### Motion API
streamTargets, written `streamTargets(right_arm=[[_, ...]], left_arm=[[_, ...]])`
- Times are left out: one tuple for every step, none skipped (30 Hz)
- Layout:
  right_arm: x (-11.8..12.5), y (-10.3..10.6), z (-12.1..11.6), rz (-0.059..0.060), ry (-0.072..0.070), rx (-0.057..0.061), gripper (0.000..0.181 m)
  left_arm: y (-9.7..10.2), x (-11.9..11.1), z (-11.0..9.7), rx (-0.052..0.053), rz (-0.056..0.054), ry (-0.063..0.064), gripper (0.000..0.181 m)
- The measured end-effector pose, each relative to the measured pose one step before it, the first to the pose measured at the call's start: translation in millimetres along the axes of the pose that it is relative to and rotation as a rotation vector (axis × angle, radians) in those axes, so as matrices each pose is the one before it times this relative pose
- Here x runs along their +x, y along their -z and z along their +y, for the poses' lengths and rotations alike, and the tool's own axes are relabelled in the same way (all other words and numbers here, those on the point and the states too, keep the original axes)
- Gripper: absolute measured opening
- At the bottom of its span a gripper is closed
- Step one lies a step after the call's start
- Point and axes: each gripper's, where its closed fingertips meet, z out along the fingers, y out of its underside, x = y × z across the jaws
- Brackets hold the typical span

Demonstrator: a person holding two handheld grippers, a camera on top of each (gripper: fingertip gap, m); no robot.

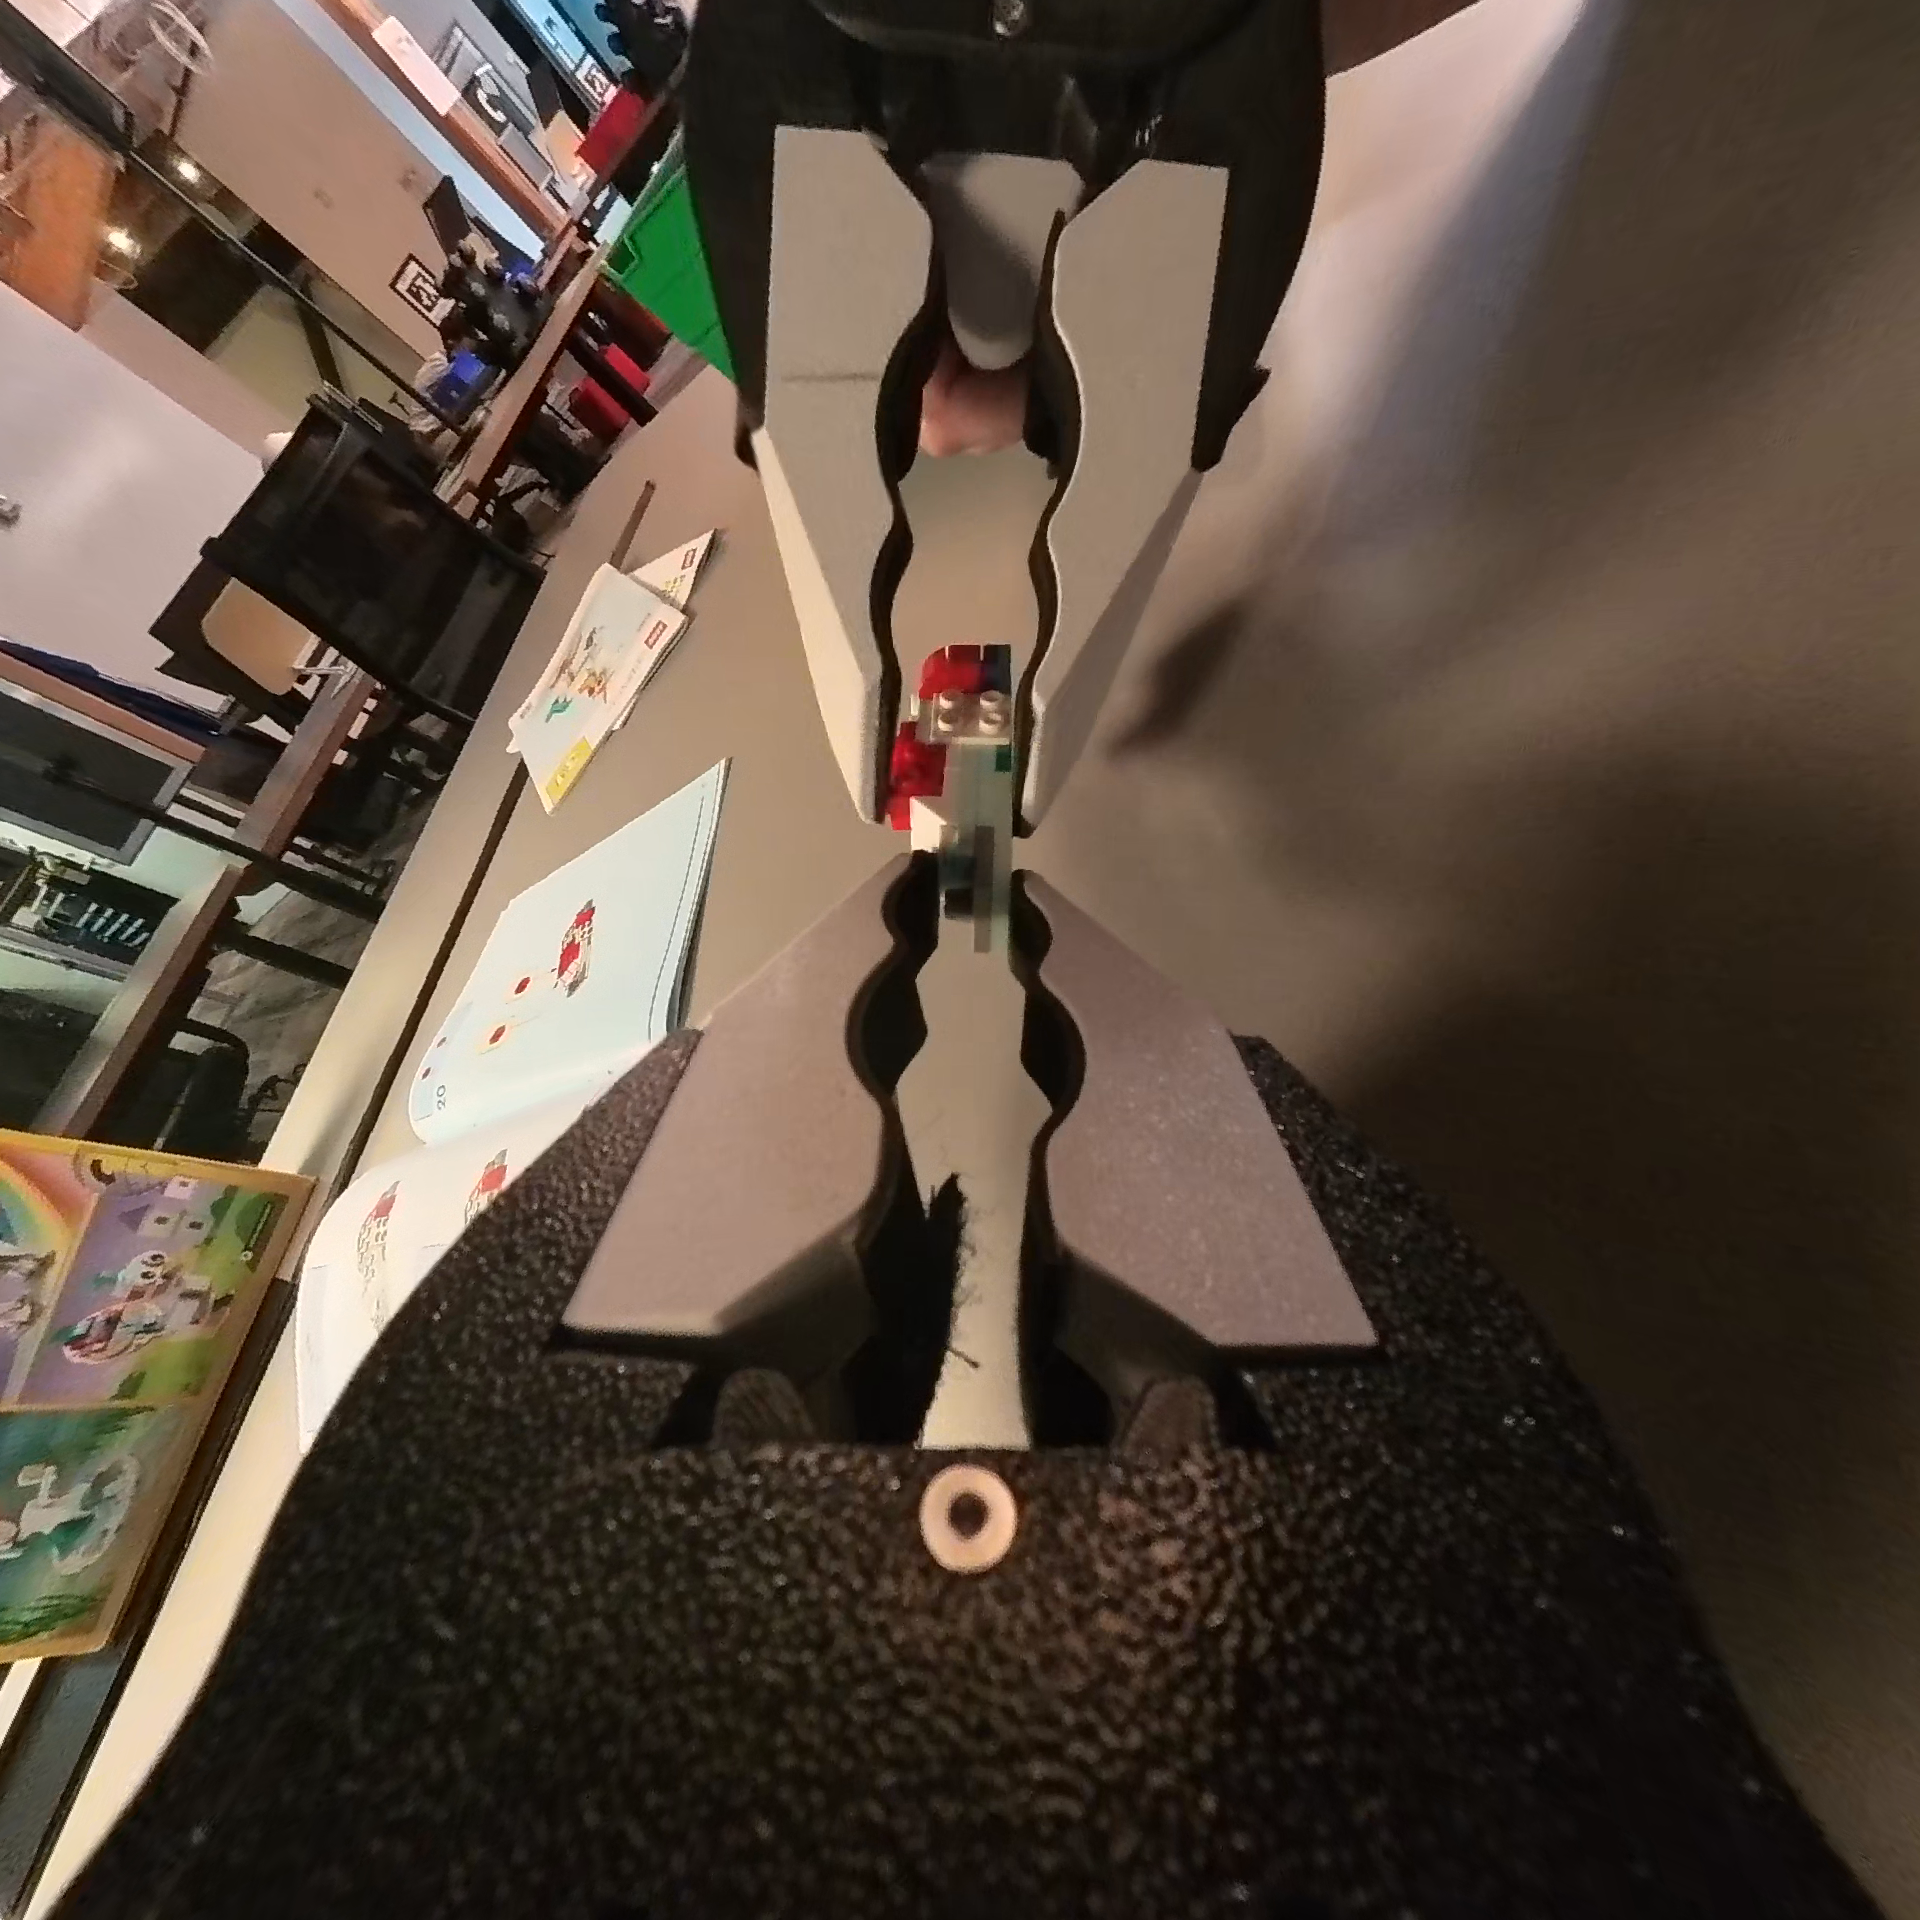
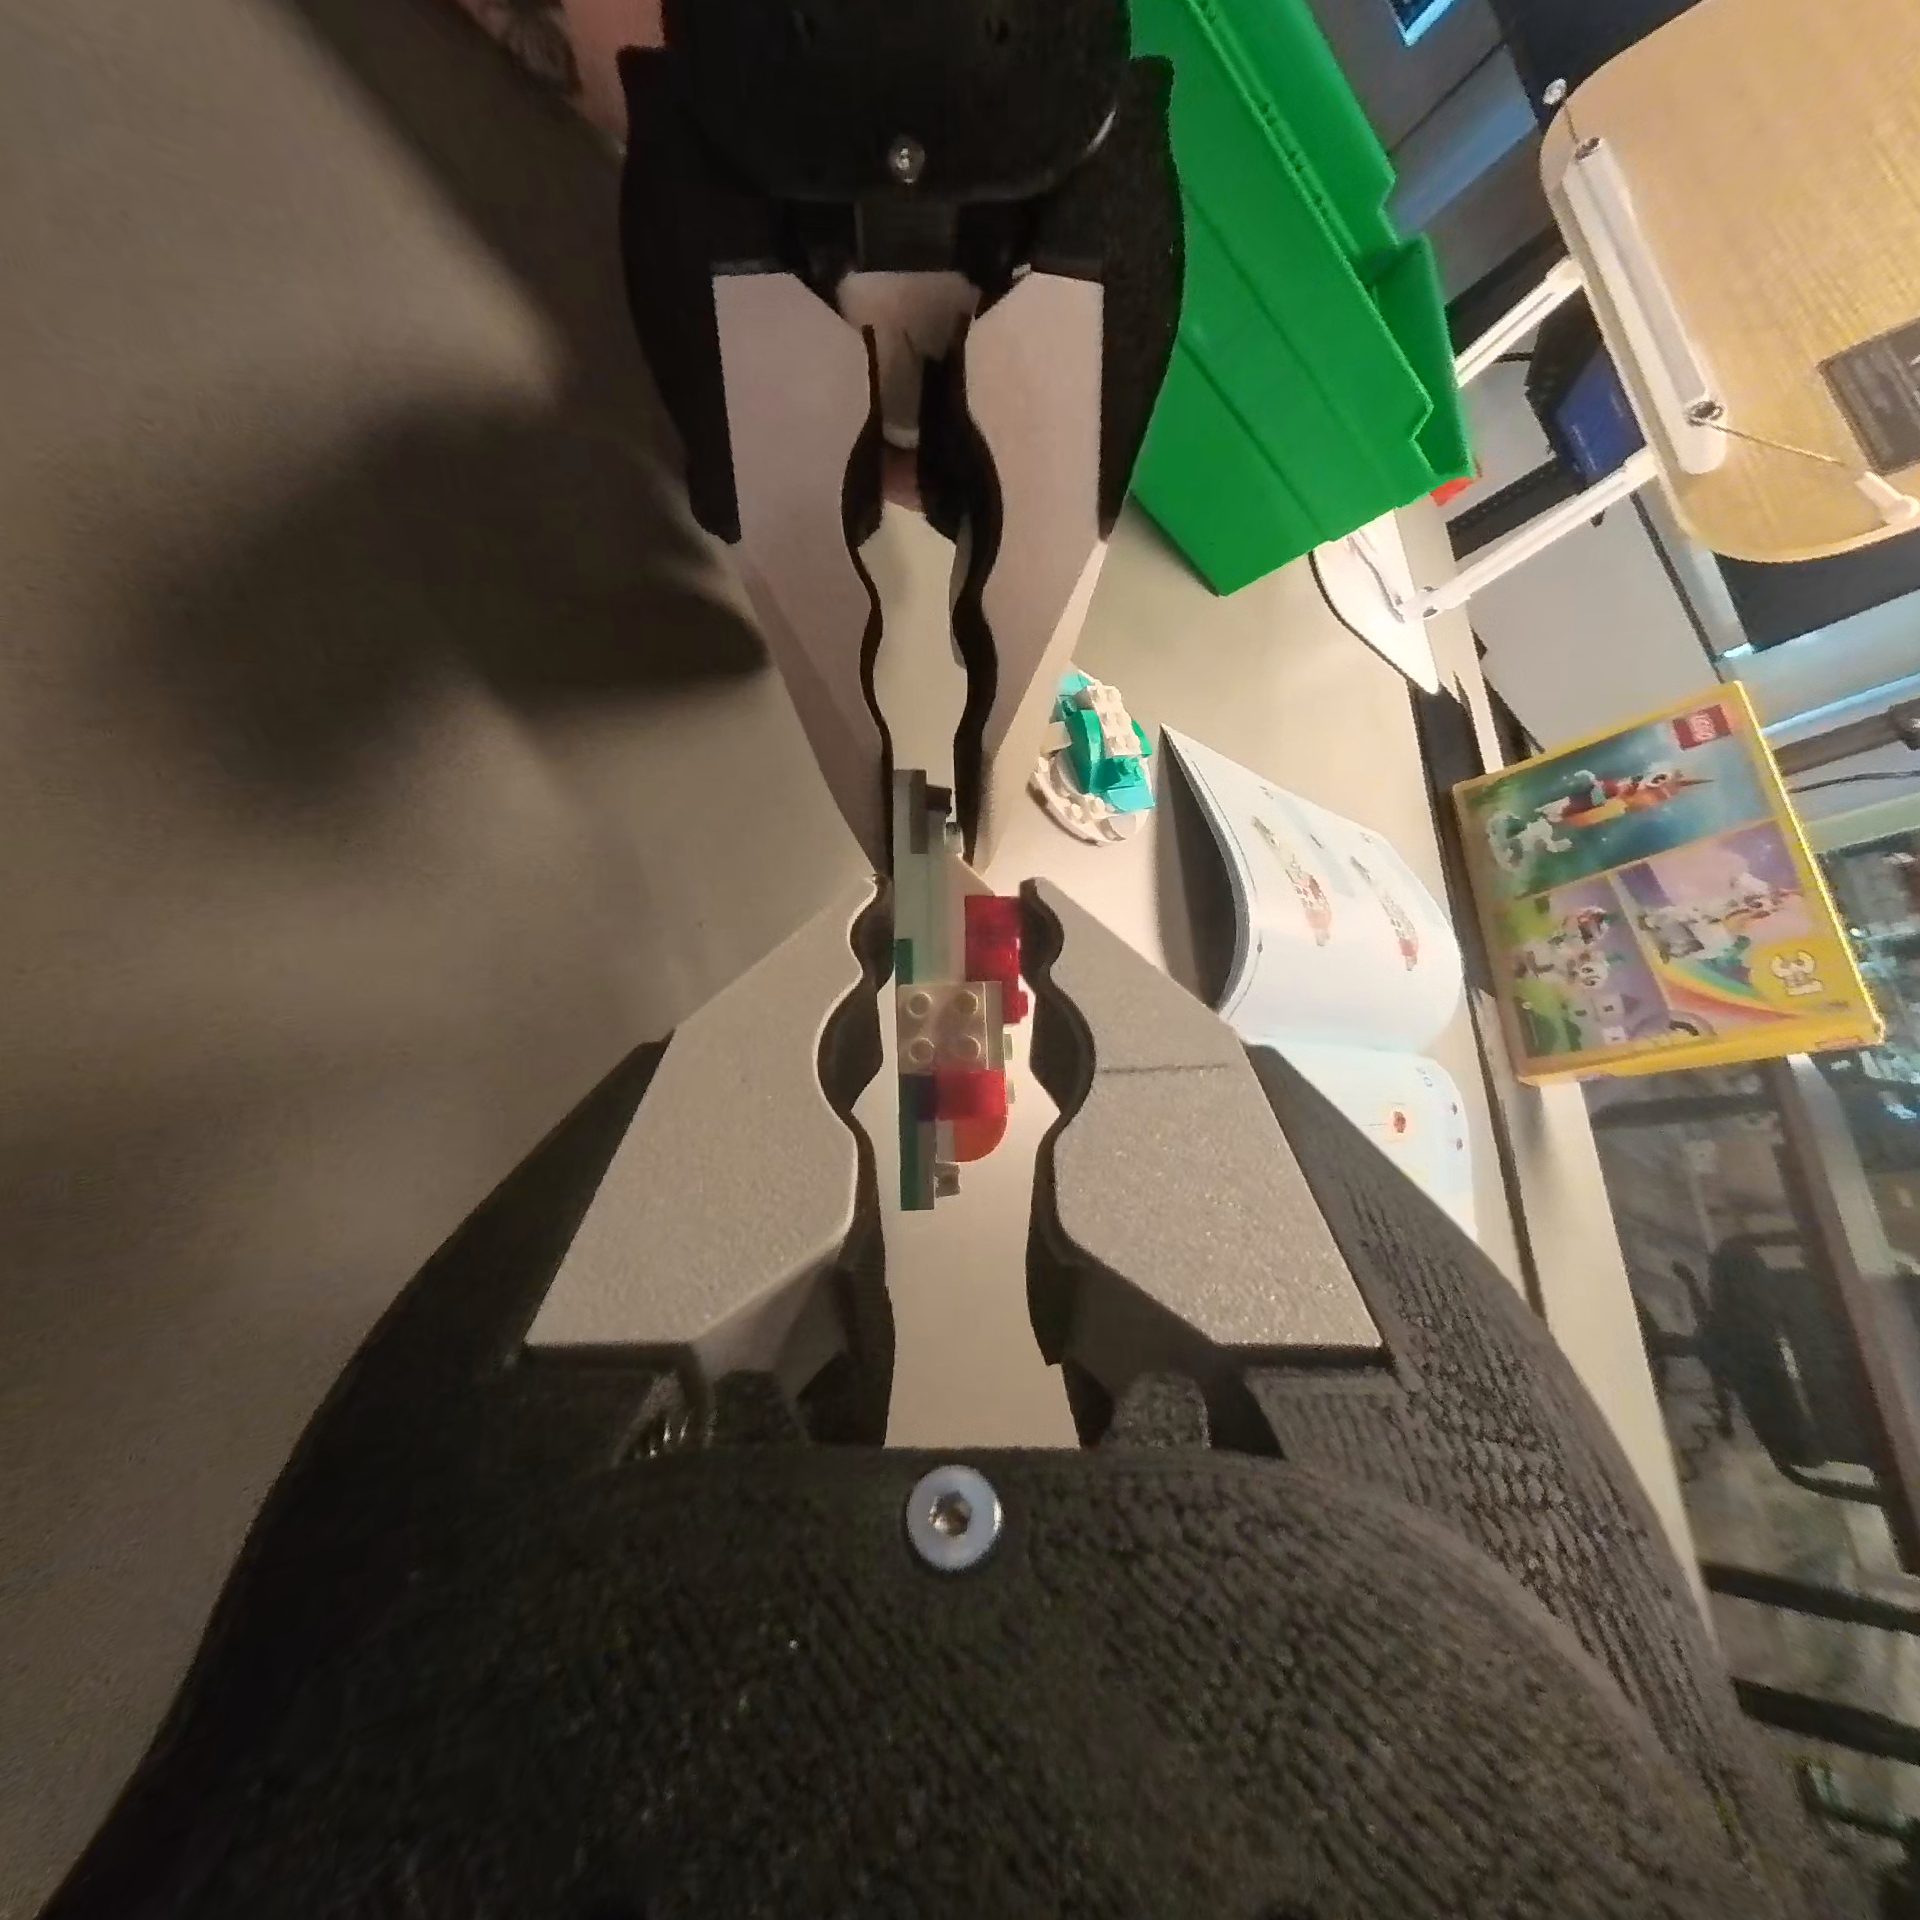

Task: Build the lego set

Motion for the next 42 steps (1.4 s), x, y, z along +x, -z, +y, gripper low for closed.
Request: streamTargets(right_arm=[[0.35, -0.27, 0.02, -0.0005, -0.0105, 0.0017, 0.022], [0.52, -0.13, 0.06, 0.0015, -0.0087, 0.0031, 0.022], [0.39, 0.04, 0.11, 0.0006, -0.0062, 0.0020, 0.022], [0.52, 0.09, -0.20, 0.0008, -0.0038, 0.0015, 0.022], [0.49, 0.35, -0.51, 0.0018, -0.0040, 0.0035, 0.022], [0.96, 0.55, -0.79, 0.0049, -0.0045, 0.0055, 0.022], [1.03, 0.65, -0.95, 0.0070, -0.0011, 0.0081, 0.022], [0.62, 0.79, -1.00, 0.0054, 0.0004, 0.0081, 0.022], [0.10, 0.56, -0.45, -0.0011, -0.0009, 0.0037, 0.022], [0.03, 0.28, -0.03, -0.0036, -0.0024, 0.0012, 0.022], [-0.05, -0.01, 0.18, -0.0041, -0.0053, 0.0005, 0.022], [-0.01, -0.16, 0.16, -0.0018, -0.0040, 0.0023, 0.022], [0.47, -0.08, -0.35, 0.0023, -0.0018, 0.0056, 0.022], [0.93, 0.00, -0.97, 0.0039, -0.0050, 0.0078, 0.022], [1.18, 0.20, -1.23, 0.0058, -0.0059, 0.0089, 0.021], [1.52, 0.25, -1.48, 0.0088, -0.0011, 0.0107, 0.021], [1.44, 0.17, -1.44, 0.0080, -0.0011, 0.0099, 0.021], [1.23, 0.09, -1.03, 0.0090, 0.0012, 0.0068, 0.020], [0.61, -0.20, -0.62, 0.0064, 0.0023, 0.0026, 0.020], [-0.07, -0.37, 0.16, 0.0026, 0.0017, -0.0011, 0.020], [-0.10, -0.43, 0.30, 0.0015, 0.0027, -0.0010, 0.020], [-0.61, -0.43, 0.49, -0.0036, -0.0013, -0.0001, 0.020], [-0.83, -0.52, 0.76, -0.0085, -0.0091, 0.0012, 0.020], [-0.72, -0.46, 0.96, -0.0096, -0.0174, 0.0021, 0.020], [-0.36, -0.39, 0.57, -0.0089, -0.0288, 0.0043, 0.021], [0.52, 0.39, -0.61, -0.0007, -0.0248, 0.0129, 0.021], [1.58, 1.36, -1.95, 0.0098, -0.0148, 0.0215, 0.023], [3.34, 1.92, -0.58, 0.0102, -0.0293, 0.0099, 0.036], [0.45, 2.10, 1.44, -0.0239, -0.0486, -0.0028, 0.053], [0.52, 2.49, 1.55, -0.0305, -0.0604, 0.0026, 0.066], [0.90, 3.21, 0.74, -0.0230, -0.0441, 0.0146, 0.072], [0.32, 3.89, 1.23, -0.0168, -0.0139, 0.0149, 0.071], [0.15, 3.25, 3.61, -0.0105, 0.0025, -0.0053, 0.067], [1.33, 2.18, 5.33, 0.0035, 0.0131, -0.0208, 0.063], [-0.58, 1.33, 4.79, -0.0011, 0.0226, -0.0200, 0.055], [-0.34, 0.76, 2.63, 0.0038, 0.0217, -0.0095, 0.048], [0.38, 0.53, 0.42, 0.0098, 0.0166, 0.0020, 0.041], [0.41, 0.47, -0.59, 0.0061, 0.0099, 0.0055, 0.033], [0.56, 0.77, -1.39, 0.0045, 0.0060, 0.0082, 0.027], [0.20, 1.08, -1.77, 0.0010, 0.0082, 0.0093, 0.022], [0.41, 0.78, -1.35, 0.0026, 0.0066, 0.0067, 0.022], [0.21, 0.50, -1.25, 0.0013, 0.0031, 0.0058, 0.022]], left_arm=[[-0.07, -0.33, 0.21, -0.0006, -0.0015, -0.0011, 0.011], [0.08, -0.51, 0.05, 0.0003, 0.0004, 0.0042, 0.011], [-0.04, -0.35, 0.03, 0.0012, 0.0017, 0.0068, 0.011], [0.04, -0.40, -0.24, 0.0030, -0.0005, 0.0060, 0.011], [0.09, -0.41, -0.37, 0.0042, -0.0010, 0.0040, 0.011], [0.35, -0.69, -0.77, 0.0052, -0.0023, 0.0049, 0.011], [0.39, -0.91, -1.01, 0.0067, -0.0020, 0.0069, 0.011], [0.36, -0.53, -1.16, 0.0067, -0.0004, 0.0069, 0.011], [0.24, 0.00, -0.81, 0.0038, 0.0013, 0.0030, 0.011], [-0.08, 0.10, -0.38, 0.0019, -0.0008, 0.0004, 0.011], [-0.16, 0.20, -0.03, 0.0002, 0.0002, 0.0012, 0.011], [0.06, 0.01, 0.16, -0.0001, 0.0019, 0.0038, 0.011], [0.32, -0.30, 0.02, 0.0025, 0.0007, 0.0074, 0.011], [0.46, -0.79, -0.36, 0.0044, -0.0008, 0.0093, 0.011], [0.76, -1.04, -0.78, 0.0057, -0.0007, 0.0108, 0.011], [0.90, -1.53, -1.01, 0.0079, -0.0039, 0.0097, 0.011], [1.01, -1.45, -1.04, 0.0067, -0.0038, 0.0070, 0.011], [0.73, -1.19, -0.82, 0.0049, -0.0046, 0.0048, 0.011], [0.54, -0.82, -0.33, 0.0015, -0.0023, 0.0013, 0.011], [0.22, -0.04, 0.42, -0.0019, -0.0001, -0.0005, 0.011], [0.05, -0.07, 0.51, -0.0019, -0.0009, -0.0014, 0.011], [-0.14, 0.54, 0.74, -0.0031, 0.0024, -0.0011, 0.011], [-0.23, 0.72, 0.86, -0.0035, 0.0037, -0.0015, 0.011], [-0.37, 0.66, 0.80, -0.0033, 0.0015, -0.0028, 0.011], [-0.35, 0.43, 0.69, -0.0031, 0.0009, -0.0039, 0.011], [-0.12, -0.29, -0.55, 0.0035, -0.0017, -0.0005, 0.011], [0.16, -1.06, -1.31, 0.0067, -0.0060, 0.0027, 0.011], [0.26, -1.86, 0.76, -0.0060, -0.0120, -0.0104, 0.011], [0.46, -0.98, 1.51, -0.0070, -0.0087, -0.0137, 0.011], [0.47, -0.58, 0.50, -0.0011, -0.0052, -0.0067, 0.011], [0.56, -0.09, -1.00, 0.0070, -0.0009, -0.0001, 0.011], [0.25, -0.08, -1.10, 0.0064, 0.0010, 0.0029, 0.011], [0.29, -0.30, -1.09, 0.0065, -0.0007, 0.0008, 0.011], [0.30, 0.04, -1.05, 0.0077, 0.0019, 0.0014, 0.011], [0.48, 0.82, -1.32, 0.0100, 0.0055, 0.0017, 0.011], [0.36, 0.51, -1.16, 0.0094, 0.0027, 0.0005, 0.011], [0.13, 0.33, -0.72, 0.0057, 0.0008, -0.0014, 0.010], [0.10, 0.65, -0.47, 0.0044, 0.0036, -0.0029, 0.010], [0.05, 0.75, -0.59, 0.0048, 0.0033, -0.0020, 0.010], [-0.08, 0.40, -0.61, 0.0062, 0.0007, 0.0019, 0.011], [0.21, -0.37, -1.22, 0.0119, -0.0022, 0.0089, 0.011], [0.56, -0.22, -1.43, 0.0133, 0.0001, 0.0119, 0.011]])
